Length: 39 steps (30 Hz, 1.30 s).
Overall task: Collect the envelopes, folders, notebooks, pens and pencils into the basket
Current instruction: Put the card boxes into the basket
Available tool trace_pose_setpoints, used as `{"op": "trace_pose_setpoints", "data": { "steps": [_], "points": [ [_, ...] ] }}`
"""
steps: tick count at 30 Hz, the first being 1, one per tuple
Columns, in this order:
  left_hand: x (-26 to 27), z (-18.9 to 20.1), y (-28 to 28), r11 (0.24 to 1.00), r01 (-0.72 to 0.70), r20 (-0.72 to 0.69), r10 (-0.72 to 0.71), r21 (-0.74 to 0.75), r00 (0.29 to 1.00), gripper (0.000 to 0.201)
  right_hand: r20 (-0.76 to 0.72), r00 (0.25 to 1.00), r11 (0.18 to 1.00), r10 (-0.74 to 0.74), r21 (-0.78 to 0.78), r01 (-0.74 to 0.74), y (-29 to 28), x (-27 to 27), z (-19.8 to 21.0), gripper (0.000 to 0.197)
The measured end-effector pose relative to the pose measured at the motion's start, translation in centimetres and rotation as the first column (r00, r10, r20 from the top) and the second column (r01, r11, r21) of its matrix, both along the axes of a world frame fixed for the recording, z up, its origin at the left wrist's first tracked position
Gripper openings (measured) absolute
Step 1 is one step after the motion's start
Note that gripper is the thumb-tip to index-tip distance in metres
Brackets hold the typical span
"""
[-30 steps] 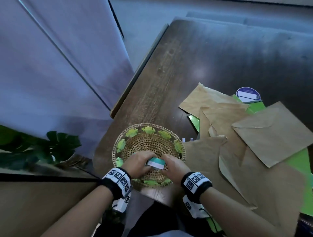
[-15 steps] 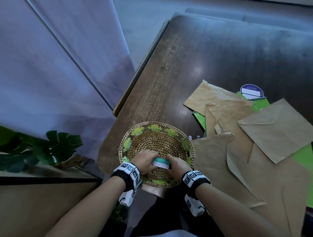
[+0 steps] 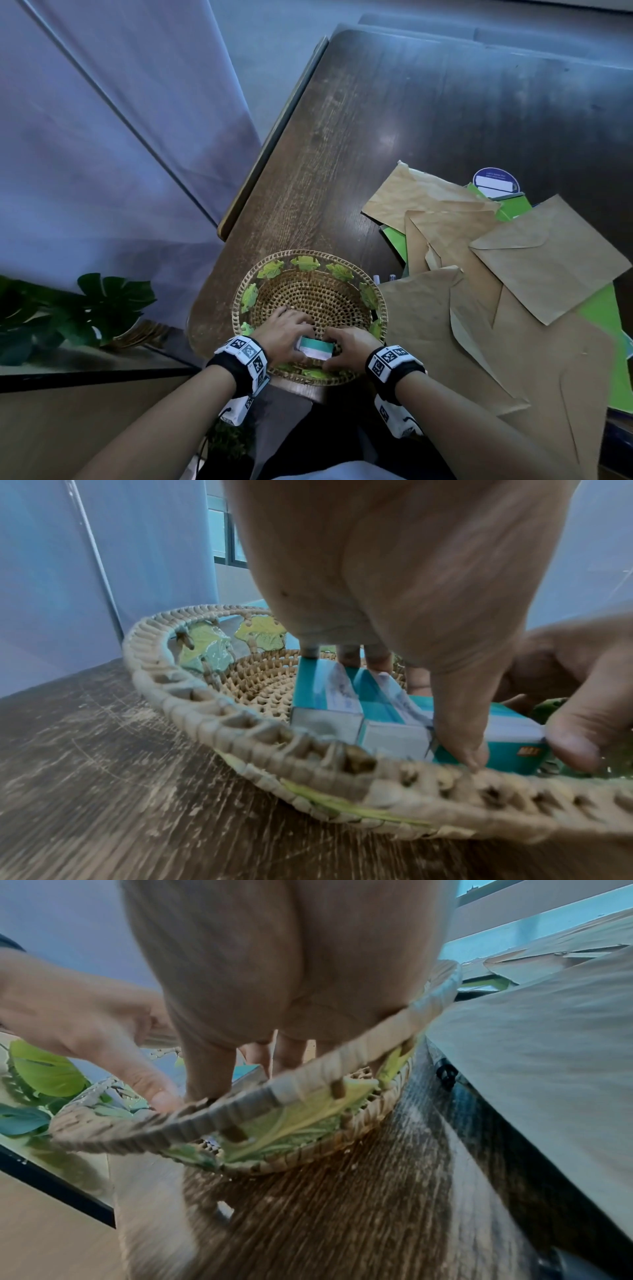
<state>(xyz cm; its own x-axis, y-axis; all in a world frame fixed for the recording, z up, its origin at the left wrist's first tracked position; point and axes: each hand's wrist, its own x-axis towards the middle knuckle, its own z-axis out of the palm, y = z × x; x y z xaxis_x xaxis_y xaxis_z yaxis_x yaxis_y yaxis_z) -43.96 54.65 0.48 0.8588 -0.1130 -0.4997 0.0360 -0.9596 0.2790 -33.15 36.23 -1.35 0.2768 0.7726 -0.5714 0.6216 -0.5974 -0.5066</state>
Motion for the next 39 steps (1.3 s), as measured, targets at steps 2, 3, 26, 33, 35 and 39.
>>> {"op": "trace_pose_setpoints", "data": {
  "steps": [2, 3, 26, 33, 35, 39],
  "points": [
    [0.2, 0.3, -0.2, 1.000, 0.011, -0.005, -0.011, 0.019, 1.000, 0.044, 0.005, 1.000, 1.000, 0.003, 0.004, -0.003, 0.0, 0.0, -0.1, 0.050],
    [0.4, 0.5, -0.3, 0.999, 0.022, -0.004, -0.022, 0.029, 1.000, 0.044, 0.011, 1.000, 1.000, 0.005, 0.008, -0.005, -0.1, 0.0, 0.0, 0.049],
    [19.9, 2.9, -31.0, 0.908, 0.291, 0.288, -0.205, -0.300, 0.936, 0.030, -0.038, 0.627, 0.575, -0.778, 0.359, 0.735, -33.9, 12.5, 4.1, 0.026],
    [25.4, 2.3, -46.4, 0.846, 0.446, 0.232, -0.389, -0.294, 0.892, 0.031, 0.182, 0.456, 0.479, -0.871, 0.106, 0.872, -50.7, 14.9, 3.6, 0.029],
    [26.3, 2.0, -50.3, 0.839, 0.456, 0.196, -0.414, -0.298, 0.889, 0.031, 0.298, 0.450, 0.461, -0.842, -0.034, 0.887, -54.2, 14.9, 3.2, 0.036],
    [27.0, 0.8, -56.9, 0.835, 0.472, 0.120, -0.457, -0.282, 0.881, 0.032, 0.338, 0.403, 0.316, -0.851, -0.285, 0.905, -58.8, 14.3, 1.8, 0.055]
  ]
}}
